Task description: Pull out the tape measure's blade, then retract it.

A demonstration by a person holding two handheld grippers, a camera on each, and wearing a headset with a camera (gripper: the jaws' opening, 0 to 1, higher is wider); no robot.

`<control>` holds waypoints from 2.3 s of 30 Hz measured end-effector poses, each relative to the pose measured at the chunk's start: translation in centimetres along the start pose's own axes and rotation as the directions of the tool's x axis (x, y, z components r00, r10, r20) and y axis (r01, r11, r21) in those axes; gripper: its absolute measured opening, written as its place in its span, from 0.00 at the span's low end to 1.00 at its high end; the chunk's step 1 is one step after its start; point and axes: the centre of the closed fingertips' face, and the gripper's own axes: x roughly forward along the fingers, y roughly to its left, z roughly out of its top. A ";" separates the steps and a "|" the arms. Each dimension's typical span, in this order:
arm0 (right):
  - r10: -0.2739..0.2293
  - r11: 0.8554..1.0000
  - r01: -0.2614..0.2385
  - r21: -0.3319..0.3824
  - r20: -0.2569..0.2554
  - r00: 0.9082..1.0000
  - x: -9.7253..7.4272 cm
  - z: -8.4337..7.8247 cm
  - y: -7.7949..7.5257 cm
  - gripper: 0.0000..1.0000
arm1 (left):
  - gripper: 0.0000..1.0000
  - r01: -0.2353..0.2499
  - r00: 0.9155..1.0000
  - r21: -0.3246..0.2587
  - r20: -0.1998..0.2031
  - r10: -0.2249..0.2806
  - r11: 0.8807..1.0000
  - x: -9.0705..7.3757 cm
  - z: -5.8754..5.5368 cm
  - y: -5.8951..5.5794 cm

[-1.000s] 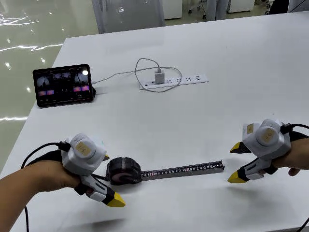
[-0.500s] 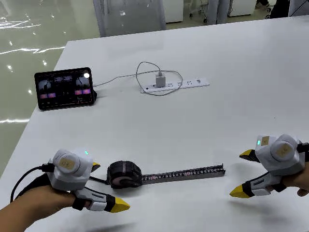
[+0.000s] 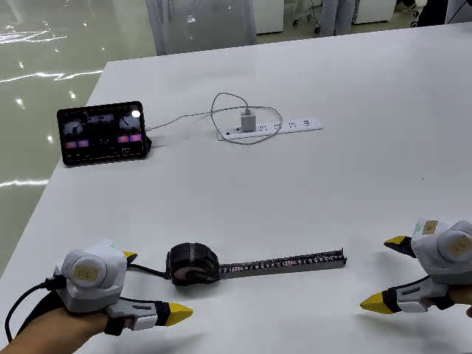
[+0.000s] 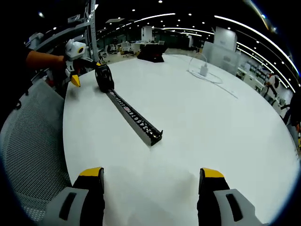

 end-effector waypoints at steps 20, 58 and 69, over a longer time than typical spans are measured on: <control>-0.108 0.987 0.099 0.124 0.072 0.992 -2.6 -1.7 -0.2 0.99 | 0.99 -0.086 0.994 -0.083 0.053 0.091 0.993 -3.0 -2.6 0.8; -0.163 0.976 0.148 0.161 0.082 0.983 -6.0 -2.8 -0.3 0.99 | 0.95 -0.155 0.984 -0.070 0.081 0.160 0.985 -4.4 -1.2 1.8; -0.144 0.982 0.137 0.129 0.049 0.988 -6.0 -3.0 -0.5 0.99 | 0.90 -0.141 0.986 -0.084 0.079 0.148 0.986 -3.5 -0.3 0.8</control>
